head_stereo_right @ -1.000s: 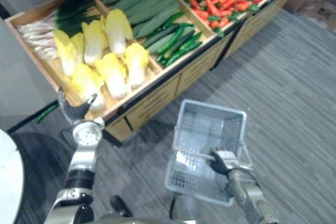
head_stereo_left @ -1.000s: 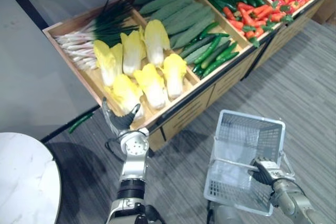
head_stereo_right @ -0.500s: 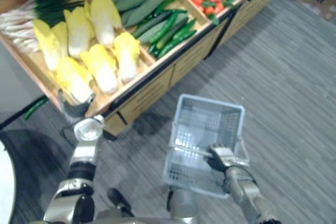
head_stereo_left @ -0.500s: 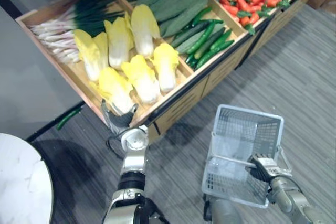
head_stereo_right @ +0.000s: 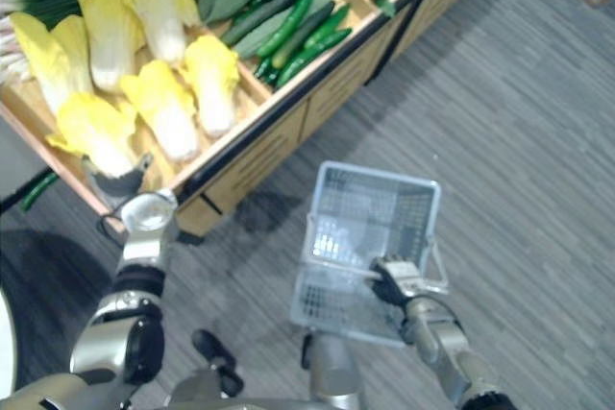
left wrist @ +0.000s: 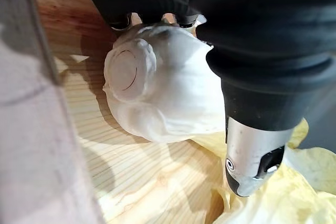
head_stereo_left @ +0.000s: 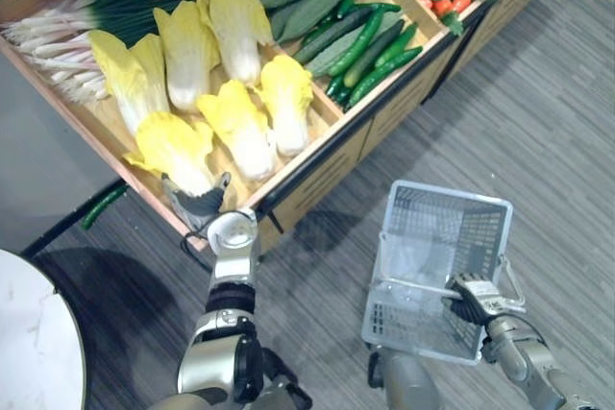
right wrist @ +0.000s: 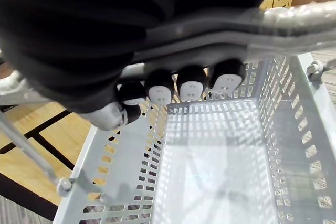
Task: Pick vegetable in the basket
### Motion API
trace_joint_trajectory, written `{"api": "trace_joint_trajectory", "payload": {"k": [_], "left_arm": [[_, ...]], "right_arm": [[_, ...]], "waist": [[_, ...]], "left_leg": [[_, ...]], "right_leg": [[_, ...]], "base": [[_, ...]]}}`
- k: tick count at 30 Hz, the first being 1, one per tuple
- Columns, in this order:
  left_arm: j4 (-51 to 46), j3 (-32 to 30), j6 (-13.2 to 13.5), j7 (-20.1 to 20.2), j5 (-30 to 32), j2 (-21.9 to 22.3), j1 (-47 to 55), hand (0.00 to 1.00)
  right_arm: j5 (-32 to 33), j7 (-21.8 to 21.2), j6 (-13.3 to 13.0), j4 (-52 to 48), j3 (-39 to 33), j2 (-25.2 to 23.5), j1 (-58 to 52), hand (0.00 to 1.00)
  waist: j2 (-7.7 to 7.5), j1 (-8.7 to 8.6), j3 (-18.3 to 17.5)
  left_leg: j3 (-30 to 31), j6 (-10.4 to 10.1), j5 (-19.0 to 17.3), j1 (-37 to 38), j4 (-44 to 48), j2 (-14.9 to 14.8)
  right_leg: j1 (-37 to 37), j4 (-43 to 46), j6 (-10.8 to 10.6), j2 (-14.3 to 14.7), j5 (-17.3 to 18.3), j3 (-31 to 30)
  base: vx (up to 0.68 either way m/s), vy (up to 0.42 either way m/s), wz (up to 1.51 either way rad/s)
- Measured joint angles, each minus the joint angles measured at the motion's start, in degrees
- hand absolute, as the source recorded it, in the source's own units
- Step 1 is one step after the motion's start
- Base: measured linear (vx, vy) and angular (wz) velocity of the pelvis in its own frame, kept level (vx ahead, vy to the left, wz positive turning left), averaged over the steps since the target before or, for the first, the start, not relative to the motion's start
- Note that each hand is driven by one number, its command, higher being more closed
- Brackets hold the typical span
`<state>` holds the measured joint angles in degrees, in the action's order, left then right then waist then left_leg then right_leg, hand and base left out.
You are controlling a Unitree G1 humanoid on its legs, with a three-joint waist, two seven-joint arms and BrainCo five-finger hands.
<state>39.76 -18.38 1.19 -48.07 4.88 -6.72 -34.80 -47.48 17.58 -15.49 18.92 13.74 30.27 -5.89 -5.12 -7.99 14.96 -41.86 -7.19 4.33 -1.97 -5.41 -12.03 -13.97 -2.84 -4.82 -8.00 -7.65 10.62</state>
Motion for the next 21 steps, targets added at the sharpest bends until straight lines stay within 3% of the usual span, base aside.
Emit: {"api": "trace_joint_trajectory", "payload": {"k": [7,8,14,21], "left_arm": [[6.7,0.0,1.6,-1.2,-0.4,-2.4,-4.2,0.0],[8.3,0.0,1.6,-1.2,-0.8,-2.9,-5.0,1.0],[12.9,0.2,2.2,-1.1,-4.2,-5.7,-8.1,1.0],[16.7,0.7,2.6,2.0,-9.3,-9.4,-9.4,1.0]], "right_arm": [[0.0,0.8,-0.5,0.0,0.5,0.2,0.1,1.0],[0.0,0.9,-0.9,0.1,0.5,0.2,0.1,1.0],[0.1,1.2,-1.7,0.3,0.9,0.2,0.1,1.0],[0.1,2.3,-2.1,1.4,1.4,0.3,0.4,1.0]], "waist": [[-0.04,0.02,0.0],[-0.05,0.0,0.1],[-0.13,-0.04,0.1],[-0.16,-1.27,0.1]], "left_leg": [[0.3,0.0,0.0,-0.8,0.0,-0.2],[0.3,0.0,0.0,-0.8,0.0,-0.3],[0.0,0.1,0.1,-0.8,0.0,-0.3],[-0.1,0.2,0.1,-0.7,0.0,-0.2]], "right_leg": [[-0.8,0.2,0.0,0.0,0.0,0.2],[-0.9,0.2,0.0,0.0,0.0,0.1],[-1.2,0.2,0.0,0.0,0.0,-0.2],[-1.3,0.2,-0.1,0.0,-0.5,-0.4]], "base": [[-0.02,-0.015,0.01],[-0.03,-0.03,-0.02],[-0.02,-0.017,-0.03],[0.0,-0.003,-0.01]]}}
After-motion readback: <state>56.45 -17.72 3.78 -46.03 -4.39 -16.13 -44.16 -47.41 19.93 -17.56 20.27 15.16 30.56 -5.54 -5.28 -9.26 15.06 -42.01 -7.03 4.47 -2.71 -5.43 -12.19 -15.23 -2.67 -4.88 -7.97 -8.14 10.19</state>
